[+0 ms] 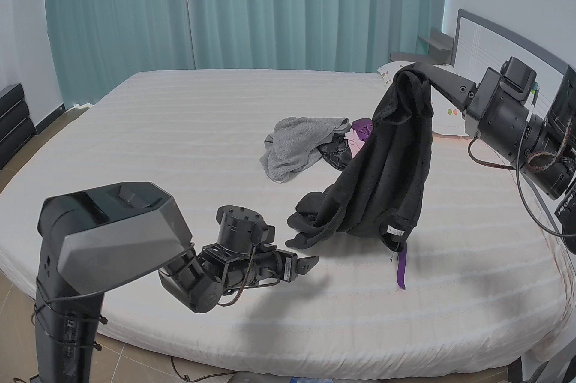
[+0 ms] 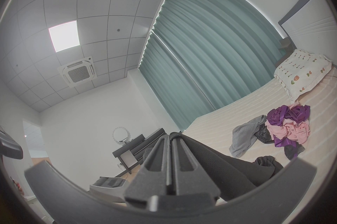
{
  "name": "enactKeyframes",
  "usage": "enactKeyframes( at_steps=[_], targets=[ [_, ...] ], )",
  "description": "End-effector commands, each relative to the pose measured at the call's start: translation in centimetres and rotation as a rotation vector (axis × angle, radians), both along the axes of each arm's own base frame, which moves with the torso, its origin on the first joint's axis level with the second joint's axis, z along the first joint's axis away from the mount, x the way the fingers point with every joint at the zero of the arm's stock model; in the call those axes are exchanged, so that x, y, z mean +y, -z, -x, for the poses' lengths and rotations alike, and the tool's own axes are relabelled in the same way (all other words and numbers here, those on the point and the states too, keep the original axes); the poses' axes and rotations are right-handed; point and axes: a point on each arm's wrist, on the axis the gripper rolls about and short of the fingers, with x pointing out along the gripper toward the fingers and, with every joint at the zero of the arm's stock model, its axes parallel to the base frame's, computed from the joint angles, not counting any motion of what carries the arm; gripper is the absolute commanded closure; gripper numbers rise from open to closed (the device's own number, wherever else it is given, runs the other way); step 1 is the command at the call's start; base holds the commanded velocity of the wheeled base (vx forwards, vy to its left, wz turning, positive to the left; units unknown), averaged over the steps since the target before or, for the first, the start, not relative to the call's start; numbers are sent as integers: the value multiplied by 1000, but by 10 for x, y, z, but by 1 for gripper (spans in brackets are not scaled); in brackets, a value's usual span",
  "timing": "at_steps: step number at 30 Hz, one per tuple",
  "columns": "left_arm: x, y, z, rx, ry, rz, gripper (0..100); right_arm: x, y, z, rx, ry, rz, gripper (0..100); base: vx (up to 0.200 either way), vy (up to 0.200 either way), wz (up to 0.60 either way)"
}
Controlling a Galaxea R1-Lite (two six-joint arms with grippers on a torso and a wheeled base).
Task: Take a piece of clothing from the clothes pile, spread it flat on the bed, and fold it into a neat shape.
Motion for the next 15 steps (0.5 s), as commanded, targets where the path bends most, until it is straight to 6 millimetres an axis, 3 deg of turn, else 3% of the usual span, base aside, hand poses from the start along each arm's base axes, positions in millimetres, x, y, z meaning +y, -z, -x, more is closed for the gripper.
enactKeyframes(
  at_steps=[1, 6, 9, 10, 15],
  targets=[
    [-19, 29, -23, -16, -14, -4, 0, 0, 0, 1, 0, 1, 0, 100, 0, 0, 0],
    [-33, 44, -47, -57, -83, -19, 0, 0, 3, -3, 8, 6, 5, 100, 0, 0, 0],
    [-35, 49, -50, -59, -95, -22, 0, 0, 5, -6, 17, 7, 8, 100, 0, 0, 0],
    [-35, 50, -50, -55, -96, -23, 100, -1, 6, -7, 21, 11, 10, 100, 0, 0, 0],
    [-35, 52, -51, -62, -101, -22, 100, -3, 9, -8, 29, 20, 12, 100, 0, 0, 0]
  ],
)
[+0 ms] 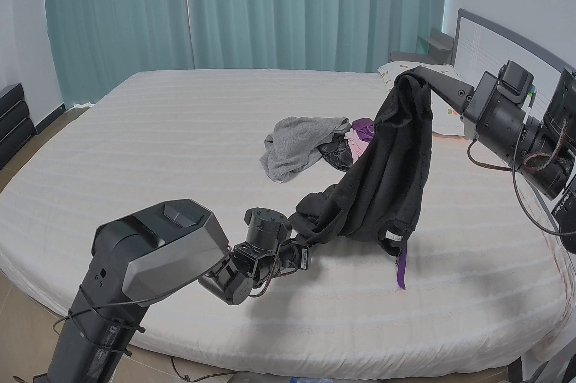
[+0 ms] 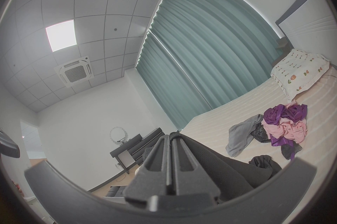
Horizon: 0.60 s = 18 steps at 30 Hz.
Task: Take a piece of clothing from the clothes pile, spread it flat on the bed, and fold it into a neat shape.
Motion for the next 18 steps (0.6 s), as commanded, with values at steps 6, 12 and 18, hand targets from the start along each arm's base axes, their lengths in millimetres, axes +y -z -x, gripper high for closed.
enactKeyframes(
  at_steps=[6, 12, 18],
  targets=[
    [14, 9, 14, 52, -17, -17, 100, -4, 7, -5, 21, 20, 12, 100, 0, 0, 0],
    [46, -37, 44, 76, -40, 42, 100, -11, 25, -24, 81, 69, 42, 100, 0, 0, 0],
    [65, -110, 63, 36, -163, 183, 100, -3, 73, -54, 216, 93, 107, 100, 0, 0, 0]
  ],
)
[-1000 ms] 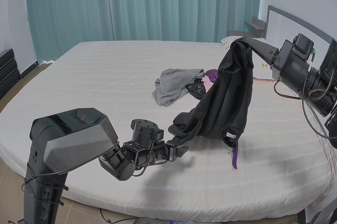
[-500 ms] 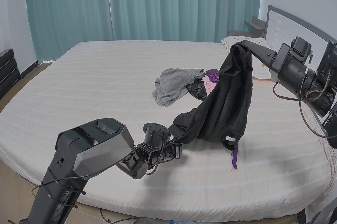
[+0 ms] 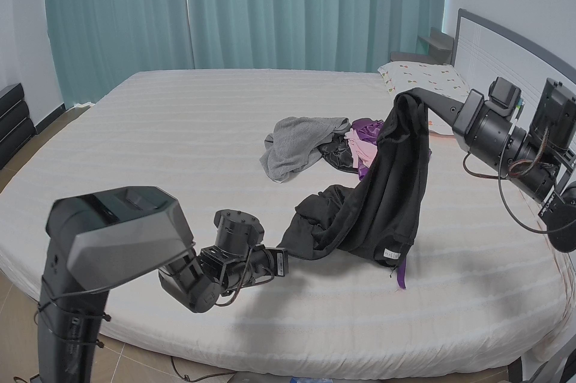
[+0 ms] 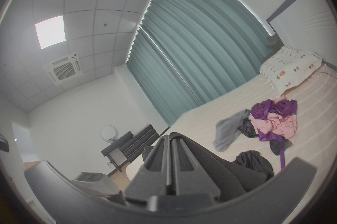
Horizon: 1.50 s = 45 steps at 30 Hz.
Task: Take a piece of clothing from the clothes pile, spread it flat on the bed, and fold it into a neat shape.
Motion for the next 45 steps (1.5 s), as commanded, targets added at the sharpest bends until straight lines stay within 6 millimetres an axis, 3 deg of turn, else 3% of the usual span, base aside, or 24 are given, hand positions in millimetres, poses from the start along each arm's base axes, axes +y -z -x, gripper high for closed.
enactKeyframes(
  at_steps=[1, 3, 4, 5, 8, 9, 13, 15, 17, 19, 20, 24, 29, 35, 45],
  targets=[
    [27, -96, 26, -97, -125, 123, 100, 7, 57, -40, 167, 50, 73, 100, 0, 0, 0],
    [30, -117, 32, -113, -167, 163, 100, 10, 62, -50, 157, 96, 63, 100, 0, 0, 0],
    [30, -117, 32, -113, -167, 163, 100, 10, 62, -50, 157, 96, 63, 100, 0, 0, 0],
    [35, -144, 36, -151, -204, 218, 100, 11, 52, -59, 83, 148, 16, 100, 0, 0, 0],
    [46, -176, 37, -229, -283, 253, 100, 9, 34, -61, -3, 186, -32, 100, 0, 0, 0],
    [48, -195, 39, -266, -321, 270, 100, 7, 18, -60, -58, 196, -60, 100, 0, 0, 0],
    [54, -230, 50, -317, -345, 367, 100, 3, -19, -52, -167, 192, -114, 100, 0, 0, 0],
    [56, -238, 55, -317, -353, 420, 100, 5, -13, -48, -141, 183, -105, 100, 0, 0, 0],
    [57, -230, 56, -275, -374, 451, 100, 11, 16, -43, -48, 162, -60, 100, 0, 0, 0],
    [57, -229, 56, -268, -376, 459, 100, 12, 22, -42, -30, 156, -51, 100, 0, 0, 0],
    [58, -209, 61, -180, -405, 496, 100, 20, 58, -37, 81, 126, -2, 100, 0, 0, 0],
    [56, -186, 60, -112, -402, 489, 100, 25, 89, -40, 143, 123, -4, 100, 0, 0, 0],
    [45, -154, 60, -38, -390, 432, 100, 27, 132, -26, 256, 101, 1, 100, 0, 0, 0],
    [45, -125, 64, 39, -355, 477, 100, 35, 155, -27, 254, 141, -7, 100, 0, 0, 0],
    [47, -114, 78, 113, -331, 479, 100, 33, 154, -15, 271, 139, 8, 100, 0, 0, 0]
  ],
)
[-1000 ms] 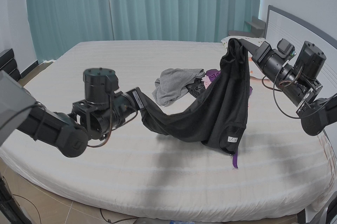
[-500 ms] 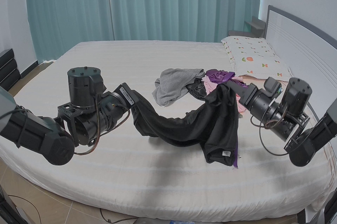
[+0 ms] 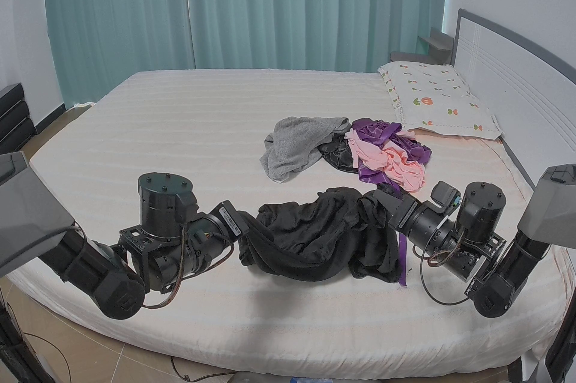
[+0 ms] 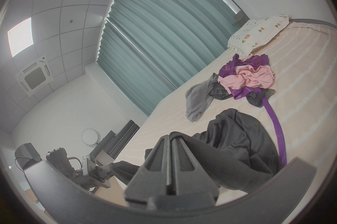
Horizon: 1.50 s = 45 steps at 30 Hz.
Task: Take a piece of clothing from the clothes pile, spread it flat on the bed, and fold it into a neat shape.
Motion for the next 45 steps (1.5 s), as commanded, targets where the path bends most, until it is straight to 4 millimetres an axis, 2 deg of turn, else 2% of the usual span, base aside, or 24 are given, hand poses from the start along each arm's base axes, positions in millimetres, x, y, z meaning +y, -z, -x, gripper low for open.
enactKeyframes(
  at_steps=[1, 6, 20, 45],
  targets=[
    [-2, 8, 3, 27, 11, -10, 100, -2, 4, 5, 25, -3, 16, 100, -200, 0, 0],
    [-3, 12, 1, 44, 9, 2, 100, -3, 2, 10, 39, -11, 29, 100, -200, 0, 0],
    [1, 4, -2, 6, -25, 79, 100, -1, 9, 10, 58, -14, 51, 100, 0, 0, 0],
    [4, -7, 8, -16, -21, 103, 100, -12, -1, 4, 19, 27, 33, 100, 0, 200, 0]
  ],
)
